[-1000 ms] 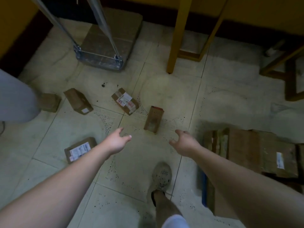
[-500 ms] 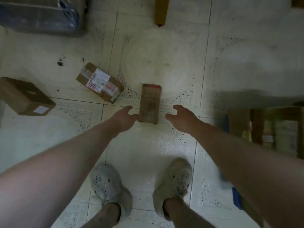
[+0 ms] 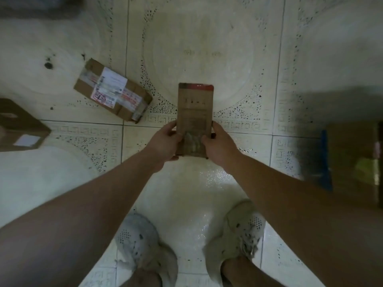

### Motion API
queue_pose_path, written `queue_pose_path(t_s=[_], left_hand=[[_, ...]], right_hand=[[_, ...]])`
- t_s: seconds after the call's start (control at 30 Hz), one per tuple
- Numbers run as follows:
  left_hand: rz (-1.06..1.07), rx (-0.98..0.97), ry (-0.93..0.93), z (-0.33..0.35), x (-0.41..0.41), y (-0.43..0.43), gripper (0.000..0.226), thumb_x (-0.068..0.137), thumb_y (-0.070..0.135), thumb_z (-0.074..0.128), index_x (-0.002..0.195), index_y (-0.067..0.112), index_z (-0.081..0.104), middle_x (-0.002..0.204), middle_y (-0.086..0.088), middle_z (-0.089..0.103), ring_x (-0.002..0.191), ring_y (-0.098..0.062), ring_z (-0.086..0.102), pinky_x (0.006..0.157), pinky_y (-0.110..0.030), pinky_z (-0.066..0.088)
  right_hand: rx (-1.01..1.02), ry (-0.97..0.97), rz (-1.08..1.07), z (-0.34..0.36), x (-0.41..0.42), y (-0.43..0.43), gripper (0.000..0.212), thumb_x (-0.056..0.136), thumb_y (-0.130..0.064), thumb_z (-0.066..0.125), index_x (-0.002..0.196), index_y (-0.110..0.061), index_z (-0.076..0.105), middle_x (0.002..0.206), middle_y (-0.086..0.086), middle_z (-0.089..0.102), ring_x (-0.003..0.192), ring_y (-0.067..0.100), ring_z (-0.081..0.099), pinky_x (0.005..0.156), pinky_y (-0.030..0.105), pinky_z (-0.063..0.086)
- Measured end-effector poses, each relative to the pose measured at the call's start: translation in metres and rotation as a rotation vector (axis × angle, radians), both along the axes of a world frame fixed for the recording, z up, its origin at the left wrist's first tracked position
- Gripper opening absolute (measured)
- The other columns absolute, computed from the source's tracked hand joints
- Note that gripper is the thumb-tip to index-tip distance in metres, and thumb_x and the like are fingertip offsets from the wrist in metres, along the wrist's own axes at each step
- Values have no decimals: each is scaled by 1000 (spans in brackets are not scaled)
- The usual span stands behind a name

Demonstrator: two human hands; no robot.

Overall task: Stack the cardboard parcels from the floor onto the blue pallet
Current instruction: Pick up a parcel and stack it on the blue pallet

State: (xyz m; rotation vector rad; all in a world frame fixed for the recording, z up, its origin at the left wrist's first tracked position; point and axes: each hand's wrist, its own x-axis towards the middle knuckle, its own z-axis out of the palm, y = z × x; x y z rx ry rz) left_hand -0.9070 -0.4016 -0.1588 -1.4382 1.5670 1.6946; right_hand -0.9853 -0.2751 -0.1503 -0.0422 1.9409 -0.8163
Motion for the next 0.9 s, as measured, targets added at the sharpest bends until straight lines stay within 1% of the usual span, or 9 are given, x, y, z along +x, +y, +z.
queue_pose_path(t_s=[0.13, 0.23, 0.33, 0.4, 0.47, 0.6, 0.7, 0.8, 0.9], left_hand=[[-17, -26, 70, 100, 11, 7, 36, 97, 31, 46, 130, 43, 44, 107, 15, 58, 95, -4, 54, 70, -26, 43], [-102, -90, 163, 200, 19, 15, 22, 98, 41, 40, 113, 56, 44, 99, 40, 47, 86, 21, 47, 66, -4, 34], [-155, -133, 220, 295, 26, 19, 29, 97, 42, 39, 125, 48, 39, 122, 23, 43, 101, 10, 42, 70, 5, 34], [-107, -73, 246, 359, 27, 21, 49, 97, 36, 44, 142, 40, 25, 136, 11, 37, 114, -4, 40, 91, -16, 44], [-24, -1, 237, 419, 30, 21, 67, 93, 35, 51, 146, 41, 12, 137, 7, 41, 110, -11, 51, 96, -45, 45], [15, 1, 240, 510, 41, 22, 89, 78, 34, 71, 148, 24, 17, 128, -6, 56, 90, -16, 65, 62, -34, 53], [-90, -112, 384, 561, 50, 35, 38, 84, 18, 68, 120, 13, 56, 112, -8, 67, 78, -12, 69, 49, -25, 50], [-139, -107, 504, 609, 67, 45, 40, 86, 13, 65, 124, 16, 52, 109, -6, 67, 79, -11, 70, 54, -26, 53], [-231, 17, 494, 653, 83, 59, 65, 82, 28, 69, 137, 38, 34, 116, -5, 64, 98, -26, 66, 78, -48, 54]], right_hand=[[-8, 2, -17, 94, -1, 8, 38, 98, -20, 44, 135, -30, 45, 113, 3, 63, 97, 24, 61, 85, 45, 54], [-39, -20, -52, 193, 0, 17, 34, 99, -19, 40, 129, -33, 46, 118, -1, 61, 104, 21, 59, 90, 43, 52], [-67, -43, -68, 298, 2, 28, 38, 100, -18, 40, 136, -28, 43, 126, 1, 58, 111, 21, 56, 96, 44, 50], [-97, -46, -63, 366, 5, 36, 40, 101, -19, 40, 140, -26, 39, 129, 1, 57, 112, 21, 57, 96, 44, 50], [-139, -27, -77, 428, 10, 43, 43, 101, -18, 41, 142, -28, 36, 130, 2, 57, 110, 21, 58, 92, 43, 53], [-274, 25, -173, 527, 30, 53, 55, 99, -28, 47, 148, -39, 23, 136, 0, 50, 115, 24, 56, 92, 50, 52], [-315, 104, -193, 578, 57, 62, 73, 88, -50, 60, 150, -34, 26, 144, 6, 42, 124, 28, 50, 100, 50, 45], [-400, 141, -325, 613, 83, 80, 64, 89, -36, 61, 147, -28, 35, 133, -1, 56, 111, 17, 61, 89, 38, 53], [-486, 164, -410, 651, 105, 106, 39, 94, -25, 49, 133, -27, 52, 114, -7, 67, 93, 12, 68, 70, 29, 56]])
